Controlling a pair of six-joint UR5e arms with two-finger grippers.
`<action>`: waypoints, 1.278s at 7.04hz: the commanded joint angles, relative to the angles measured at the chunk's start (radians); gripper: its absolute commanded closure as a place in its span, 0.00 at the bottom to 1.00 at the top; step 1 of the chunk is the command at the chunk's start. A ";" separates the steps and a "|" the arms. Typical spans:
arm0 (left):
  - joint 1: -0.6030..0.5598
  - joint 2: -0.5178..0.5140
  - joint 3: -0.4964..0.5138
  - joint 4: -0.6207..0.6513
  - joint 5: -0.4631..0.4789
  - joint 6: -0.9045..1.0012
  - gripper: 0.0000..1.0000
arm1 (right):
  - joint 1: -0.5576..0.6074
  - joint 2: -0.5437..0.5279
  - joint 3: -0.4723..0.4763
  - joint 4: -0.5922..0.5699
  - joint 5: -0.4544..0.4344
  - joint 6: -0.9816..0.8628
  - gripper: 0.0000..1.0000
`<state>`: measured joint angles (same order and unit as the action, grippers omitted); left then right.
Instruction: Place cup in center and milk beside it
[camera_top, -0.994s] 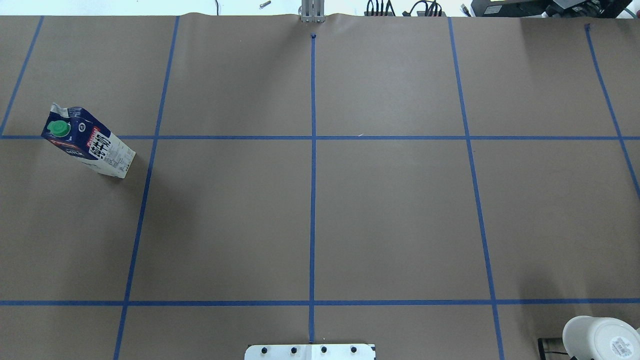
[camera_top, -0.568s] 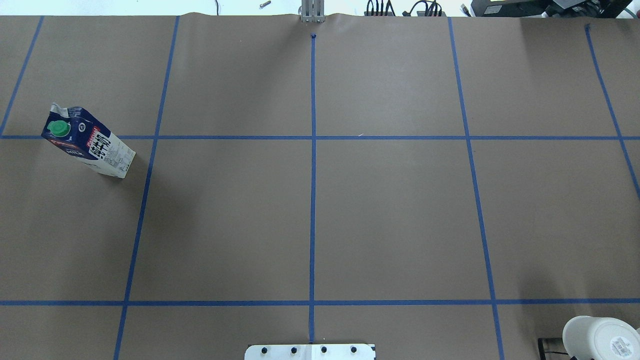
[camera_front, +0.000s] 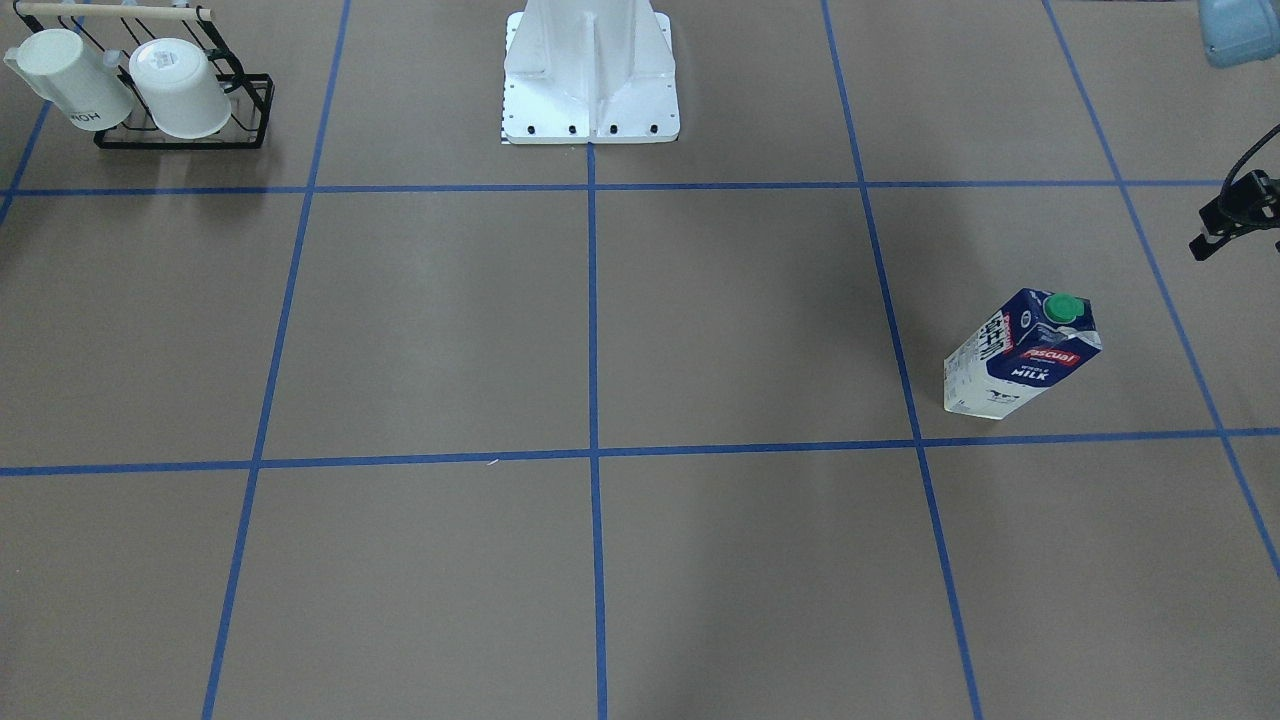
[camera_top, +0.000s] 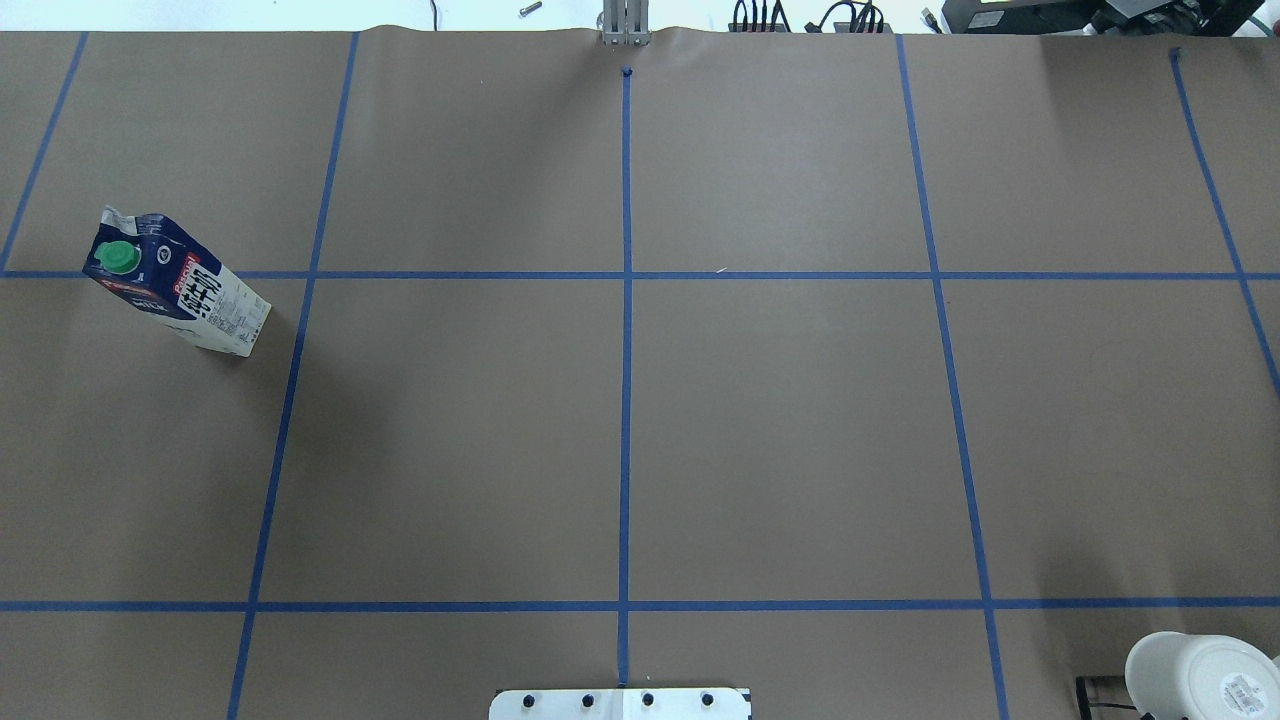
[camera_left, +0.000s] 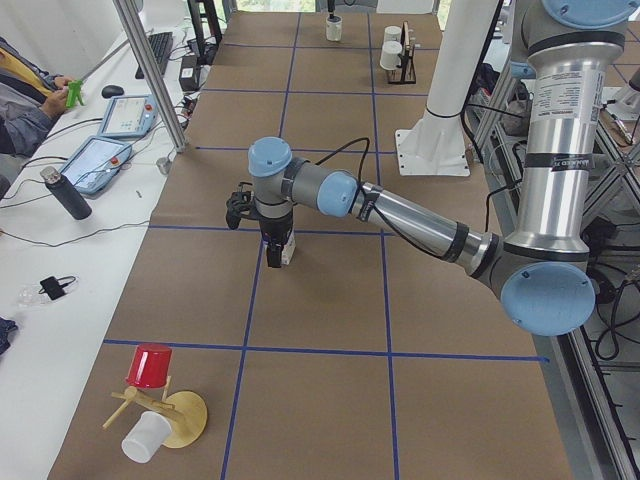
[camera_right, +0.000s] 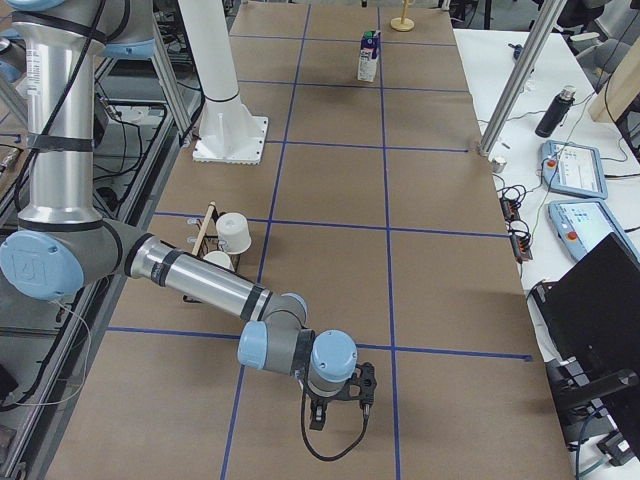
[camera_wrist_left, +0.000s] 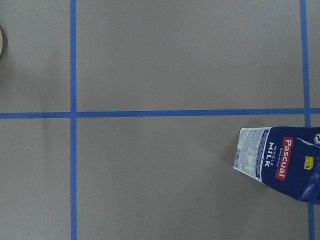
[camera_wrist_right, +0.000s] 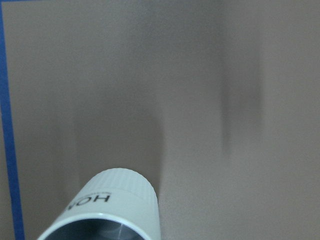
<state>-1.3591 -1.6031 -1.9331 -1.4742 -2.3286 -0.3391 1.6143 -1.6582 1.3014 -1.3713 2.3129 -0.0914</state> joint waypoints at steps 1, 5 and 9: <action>0.000 0.000 -0.001 0.000 0.000 0.000 0.02 | -0.013 -0.002 -0.001 0.000 0.005 -0.002 0.30; -0.002 0.005 -0.001 0.000 0.000 0.000 0.02 | -0.017 0.004 0.013 0.000 0.029 -0.005 1.00; -0.002 0.008 -0.009 0.000 0.000 0.002 0.02 | -0.186 0.102 0.332 -0.015 0.058 -0.007 1.00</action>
<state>-1.3603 -1.5969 -1.9391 -1.4742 -2.3286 -0.3387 1.4796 -1.6269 1.5517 -1.3836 2.3625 -0.1039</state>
